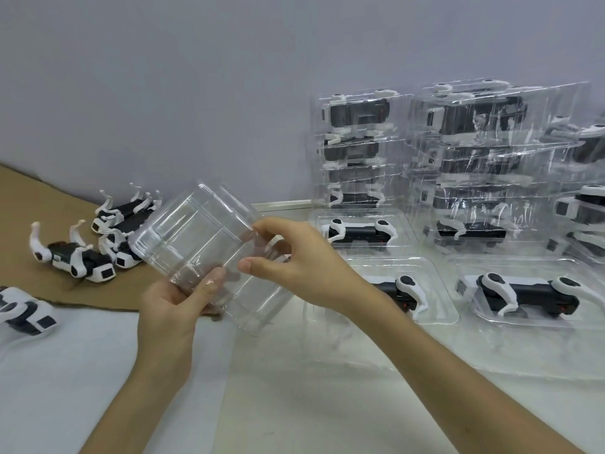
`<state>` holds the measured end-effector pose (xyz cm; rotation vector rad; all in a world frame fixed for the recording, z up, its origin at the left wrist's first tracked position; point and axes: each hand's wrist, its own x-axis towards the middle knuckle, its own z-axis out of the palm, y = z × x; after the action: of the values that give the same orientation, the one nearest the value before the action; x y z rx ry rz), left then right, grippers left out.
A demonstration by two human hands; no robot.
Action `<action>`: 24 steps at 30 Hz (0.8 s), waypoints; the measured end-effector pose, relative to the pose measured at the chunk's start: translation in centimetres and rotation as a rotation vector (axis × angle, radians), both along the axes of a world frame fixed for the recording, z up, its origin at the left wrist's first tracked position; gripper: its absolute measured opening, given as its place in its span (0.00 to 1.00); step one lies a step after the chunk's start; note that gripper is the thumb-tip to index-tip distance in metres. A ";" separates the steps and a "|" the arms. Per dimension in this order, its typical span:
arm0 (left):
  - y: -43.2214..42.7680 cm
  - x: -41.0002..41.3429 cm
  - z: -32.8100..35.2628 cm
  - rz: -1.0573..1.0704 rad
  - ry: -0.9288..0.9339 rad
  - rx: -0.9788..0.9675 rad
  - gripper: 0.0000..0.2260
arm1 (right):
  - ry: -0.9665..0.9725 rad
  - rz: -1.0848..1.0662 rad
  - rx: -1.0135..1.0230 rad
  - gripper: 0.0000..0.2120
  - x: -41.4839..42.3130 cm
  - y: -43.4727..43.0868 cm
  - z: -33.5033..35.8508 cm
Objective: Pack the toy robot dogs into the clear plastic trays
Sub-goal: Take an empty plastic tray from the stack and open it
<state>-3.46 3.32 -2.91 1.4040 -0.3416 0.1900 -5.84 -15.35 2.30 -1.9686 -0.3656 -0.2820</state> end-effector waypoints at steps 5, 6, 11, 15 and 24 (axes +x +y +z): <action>-0.2 -0.3 0.3 -0.023 -0.012 -0.025 0.10 | -0.006 -0.016 0.056 0.08 0.2 -0.4 0.0; -0.3 -0.3 0.3 -0.022 -0.023 -0.016 0.06 | -0.007 -0.013 0.064 0.08 0.3 -0.5 0.1; -0.4 -0.3 0.5 -0.017 -0.009 -0.012 0.06 | -0.020 0.015 0.112 0.07 0.2 -0.7 0.5; -0.2 -0.1 0.6 -0.048 0.019 -0.057 0.07 | -0.045 -0.024 0.162 0.06 0.3 -0.9 0.5; 1.1 1.5 -0.2 0.032 0.353 -0.321 0.07 | -0.183 -0.190 0.217 0.08 0.1 -1.6 1.5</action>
<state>-1.96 4.40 -3.11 1.0993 0.0063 0.0185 -5.78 -16.93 3.84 -1.7692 -0.2529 -0.6022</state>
